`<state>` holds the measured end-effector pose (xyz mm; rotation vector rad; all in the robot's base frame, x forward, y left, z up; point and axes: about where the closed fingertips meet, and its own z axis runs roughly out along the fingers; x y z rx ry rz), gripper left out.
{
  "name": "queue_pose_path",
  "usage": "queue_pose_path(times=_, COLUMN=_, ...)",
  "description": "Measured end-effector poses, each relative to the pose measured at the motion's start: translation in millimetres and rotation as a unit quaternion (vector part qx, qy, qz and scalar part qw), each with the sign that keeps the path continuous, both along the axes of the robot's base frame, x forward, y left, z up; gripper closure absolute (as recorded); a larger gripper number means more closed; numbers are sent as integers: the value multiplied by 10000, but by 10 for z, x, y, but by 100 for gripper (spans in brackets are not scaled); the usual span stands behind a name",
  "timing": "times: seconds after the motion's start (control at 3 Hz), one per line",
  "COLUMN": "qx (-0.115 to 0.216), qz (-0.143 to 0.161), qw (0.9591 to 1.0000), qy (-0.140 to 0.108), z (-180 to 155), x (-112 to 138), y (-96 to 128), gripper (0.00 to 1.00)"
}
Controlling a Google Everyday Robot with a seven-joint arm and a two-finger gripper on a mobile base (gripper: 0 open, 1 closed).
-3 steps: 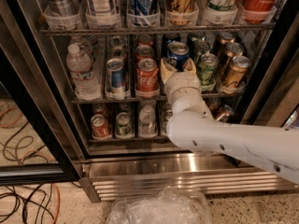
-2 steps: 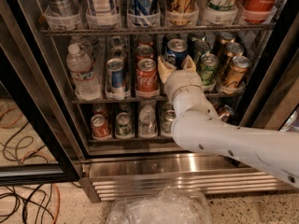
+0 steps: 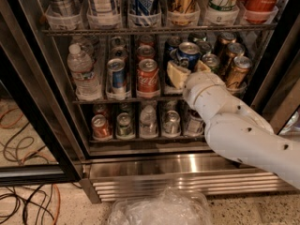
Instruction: Pick pepsi can from middle shelf of fridge
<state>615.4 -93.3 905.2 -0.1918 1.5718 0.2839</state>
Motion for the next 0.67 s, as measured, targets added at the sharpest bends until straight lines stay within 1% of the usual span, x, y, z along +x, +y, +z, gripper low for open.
queue_pose_path(times=0.33, qx=249, qz=530, qw=9975, qy=386, z=-51, x=-169, y=148, gripper=100)
queue_pose_path(times=0.67, qx=249, qz=531, qw=9975, qy=385, z=-50, x=-170, y=149, gripper=100)
